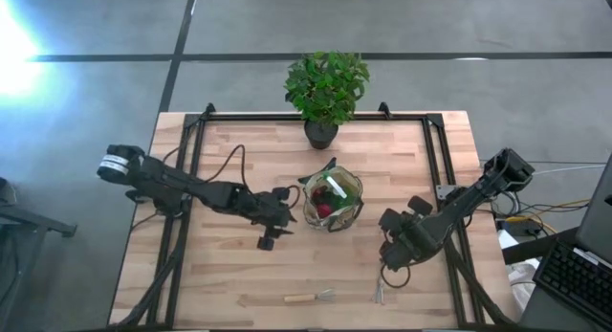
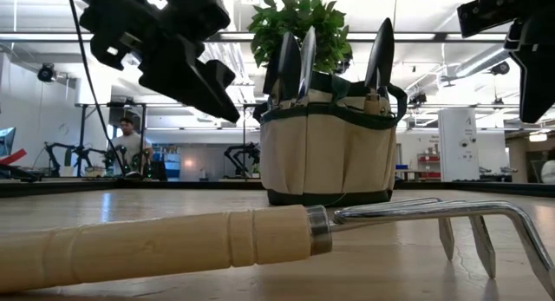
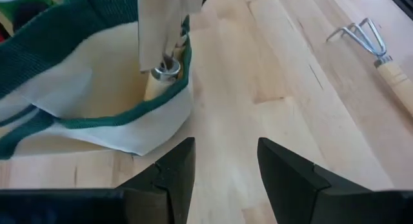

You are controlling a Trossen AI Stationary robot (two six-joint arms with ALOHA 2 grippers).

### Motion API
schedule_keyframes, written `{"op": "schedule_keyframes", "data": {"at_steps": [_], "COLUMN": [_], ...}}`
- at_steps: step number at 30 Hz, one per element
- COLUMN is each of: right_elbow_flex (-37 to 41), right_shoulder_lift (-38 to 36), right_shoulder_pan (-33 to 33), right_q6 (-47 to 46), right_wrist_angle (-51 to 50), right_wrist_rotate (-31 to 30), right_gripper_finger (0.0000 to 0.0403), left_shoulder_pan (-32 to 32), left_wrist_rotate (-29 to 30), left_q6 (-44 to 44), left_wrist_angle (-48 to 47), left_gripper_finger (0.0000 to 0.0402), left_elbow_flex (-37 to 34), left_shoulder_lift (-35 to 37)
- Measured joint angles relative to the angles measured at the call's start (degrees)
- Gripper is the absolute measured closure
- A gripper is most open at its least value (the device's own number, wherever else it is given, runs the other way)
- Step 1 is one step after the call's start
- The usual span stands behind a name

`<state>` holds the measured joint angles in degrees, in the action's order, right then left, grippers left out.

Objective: Pick & Place Garden tools in Gardening bag
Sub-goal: Adjust the gardening bag on the table

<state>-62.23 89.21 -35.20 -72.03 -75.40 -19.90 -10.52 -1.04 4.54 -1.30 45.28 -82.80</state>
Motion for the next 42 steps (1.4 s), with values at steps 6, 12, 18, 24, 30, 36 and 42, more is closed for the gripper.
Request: {"op": "schedule_keyframes", "data": {"at_steps": [6, 12, 18, 24, 30, 36, 42], "right_elbow_flex": [0.0, 0.0, 0.0, 0.0, 0.0, 0.0, 0.0], "right_shoulder_lift": [0.0, 0.0, 0.0, 0.0, 0.0, 0.0, 0.0], "right_shoulder_pan": [0.0, 0.2, 0.4, 0.4, 1.0, 1.1, 1.1], "right_q6": [0.0, 0.0, 0.1, 0.1, 0.4, 0.2, 0.2], "right_wrist_angle": [-0.1, -0.3, -0.3, -0.4, -0.5, -0.6, -0.6], "right_wrist_rotate": [-1.3, -1.3, -1.3, -1.3, -1.3, -1.3, -1.3], "right_gripper_finger": [0.0345, 0.0347, 0.0349, 0.0349, 0.0351, 0.0351, 0.0351], "left_shoulder_pan": [-0.2, 0.2, 1.0, 1.9, 2.4, 2.4, 2.4], "left_wrist_rotate": [3.6, 10.0, 10.5, 10.6, 10.6, 10.6, 10.6], "left_q6": [5.7, 14.6, 19.8, 23.5, 25.5, 27.2, 27.2], "left_wrist_angle": [0.3, 0.5, 0.4, 0.4, 0.3, 0.3, -0.9], "left_gripper_finger": [0.0232, 0.0232, 0.0232, 0.0232, 0.0232, 0.0232, 0.0232], "left_elbow_flex": [0.6, 1.8, 3.0, 3.1, 3.5, 6.2, 7.1], "left_shoulder_lift": [0.0, 0.0, 0.0, -0.4, -3.2, -5.8, -6.0]}}
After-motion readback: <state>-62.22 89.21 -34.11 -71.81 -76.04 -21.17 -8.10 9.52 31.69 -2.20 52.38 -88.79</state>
